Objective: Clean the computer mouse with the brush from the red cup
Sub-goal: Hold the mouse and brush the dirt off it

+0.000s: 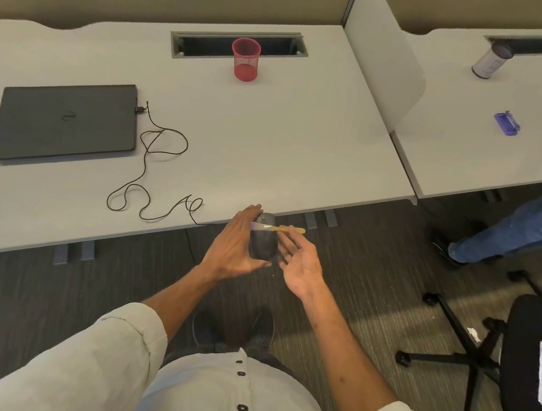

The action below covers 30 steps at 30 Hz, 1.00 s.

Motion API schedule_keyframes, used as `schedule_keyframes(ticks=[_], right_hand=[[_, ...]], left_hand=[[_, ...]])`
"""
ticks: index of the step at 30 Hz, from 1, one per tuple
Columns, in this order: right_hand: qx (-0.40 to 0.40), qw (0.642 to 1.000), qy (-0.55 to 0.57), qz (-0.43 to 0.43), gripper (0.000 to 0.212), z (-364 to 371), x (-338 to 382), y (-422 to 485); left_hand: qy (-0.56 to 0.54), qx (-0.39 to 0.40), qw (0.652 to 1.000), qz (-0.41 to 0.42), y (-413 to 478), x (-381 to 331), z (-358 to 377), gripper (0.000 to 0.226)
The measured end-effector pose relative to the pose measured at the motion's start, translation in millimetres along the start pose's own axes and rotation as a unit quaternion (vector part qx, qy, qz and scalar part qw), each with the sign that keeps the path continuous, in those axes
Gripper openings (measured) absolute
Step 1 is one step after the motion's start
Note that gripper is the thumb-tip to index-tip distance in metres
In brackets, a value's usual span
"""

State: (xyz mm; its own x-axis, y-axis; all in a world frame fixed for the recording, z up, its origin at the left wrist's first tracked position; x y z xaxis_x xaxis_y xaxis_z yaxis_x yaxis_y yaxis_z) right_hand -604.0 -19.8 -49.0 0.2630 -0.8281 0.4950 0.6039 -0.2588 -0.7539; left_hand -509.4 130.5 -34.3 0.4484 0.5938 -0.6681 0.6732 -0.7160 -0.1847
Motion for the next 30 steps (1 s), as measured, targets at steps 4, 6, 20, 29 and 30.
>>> schedule_keyframes(ticks=[4, 6, 20, 29, 30], right_hand=[[0.039, 0.999, -0.019, 0.024, 0.020, 5.9, -8.9, 0.0], [0.036, 0.999, -0.031, 0.025, 0.022, 9.1, -10.3, 1.0], [0.022, 0.999, 0.009, 0.027, 0.042, 9.0, -5.2, 3.7], [0.013, 1.000, -0.003, 0.008, 0.038, 1.5, 0.7, 1.7], [0.012, 1.000, -0.011, -0.009, 0.034, 0.8, 3.2, 1.0]], left_hand=[[0.013, 0.005, 1.000, 0.011, -1.3, -2.7, -1.6, 0.116], [-0.003, -0.002, 1.000, 0.007, -2.8, -3.0, -3.5, 0.120], [0.026, 0.041, 0.998, 0.041, 2.0, 7.6, -13.2, 0.119], [-0.003, 0.036, 0.999, 0.034, 6.0, 5.9, -8.0, 0.127], [-0.009, 0.033, 0.999, 0.034, 6.6, 5.8, -7.2, 0.127]])
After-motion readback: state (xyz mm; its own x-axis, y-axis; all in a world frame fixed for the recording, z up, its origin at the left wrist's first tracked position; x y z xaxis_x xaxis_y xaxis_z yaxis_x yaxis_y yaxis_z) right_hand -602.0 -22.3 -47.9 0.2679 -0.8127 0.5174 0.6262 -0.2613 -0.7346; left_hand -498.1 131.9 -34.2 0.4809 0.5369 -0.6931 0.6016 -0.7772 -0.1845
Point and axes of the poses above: each hand's wrist, its own y-axis towards the middle knuckle, its own z-axis out of the palm, x = y × z, the point moved 3 cm from there along y, towards the middle knuckle, and after that the axes turned 1 degree about z, right-handed, at the moved point
